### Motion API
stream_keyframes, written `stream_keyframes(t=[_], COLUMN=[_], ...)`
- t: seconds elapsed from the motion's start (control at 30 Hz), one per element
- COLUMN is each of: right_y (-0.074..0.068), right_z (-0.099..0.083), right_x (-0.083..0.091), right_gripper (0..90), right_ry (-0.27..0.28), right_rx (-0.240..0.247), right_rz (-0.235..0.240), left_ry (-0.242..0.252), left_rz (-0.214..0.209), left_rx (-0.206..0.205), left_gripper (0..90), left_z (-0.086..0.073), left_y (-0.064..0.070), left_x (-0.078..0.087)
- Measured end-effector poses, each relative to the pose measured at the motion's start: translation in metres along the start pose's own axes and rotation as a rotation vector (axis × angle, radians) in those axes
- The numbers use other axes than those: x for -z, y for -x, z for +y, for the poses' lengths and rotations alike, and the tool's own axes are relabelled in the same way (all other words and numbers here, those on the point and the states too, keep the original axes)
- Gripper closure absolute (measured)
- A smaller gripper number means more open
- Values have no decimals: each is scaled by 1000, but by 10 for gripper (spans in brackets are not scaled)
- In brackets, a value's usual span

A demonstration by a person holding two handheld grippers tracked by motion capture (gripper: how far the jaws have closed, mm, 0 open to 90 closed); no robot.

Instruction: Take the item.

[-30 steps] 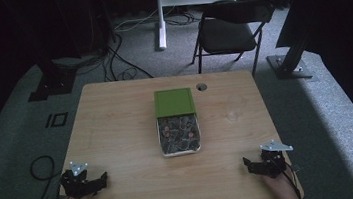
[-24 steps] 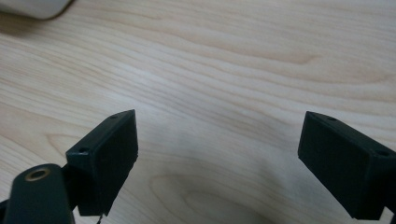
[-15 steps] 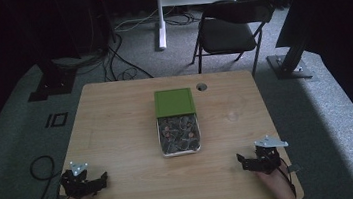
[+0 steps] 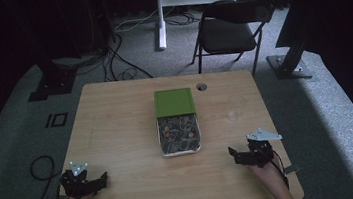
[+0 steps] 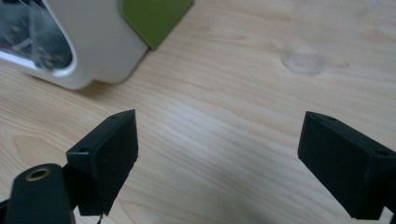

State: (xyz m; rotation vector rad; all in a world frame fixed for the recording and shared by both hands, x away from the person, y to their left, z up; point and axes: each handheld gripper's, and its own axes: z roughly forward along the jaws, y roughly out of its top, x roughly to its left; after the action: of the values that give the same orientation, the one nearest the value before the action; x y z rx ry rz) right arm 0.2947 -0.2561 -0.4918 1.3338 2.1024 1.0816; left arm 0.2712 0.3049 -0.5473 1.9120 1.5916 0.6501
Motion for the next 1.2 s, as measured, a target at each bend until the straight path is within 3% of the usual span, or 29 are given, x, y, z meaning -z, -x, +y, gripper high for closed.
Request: stream_keyframes(t=[0.53, 1.2], right_y=[-17, -51], right_z=[23, 58], right_x=[-4, -15], right_gripper=[123, 123], right_ry=[27, 59], right_rx=[33, 91], right_rz=[46, 125], left_ry=[0, -2], left_rz=[0, 0], left_rx=[0, 0], left_gripper=[16, 16], left_z=[0, 0], left_y=[0, 0], left_x=[0, 0])
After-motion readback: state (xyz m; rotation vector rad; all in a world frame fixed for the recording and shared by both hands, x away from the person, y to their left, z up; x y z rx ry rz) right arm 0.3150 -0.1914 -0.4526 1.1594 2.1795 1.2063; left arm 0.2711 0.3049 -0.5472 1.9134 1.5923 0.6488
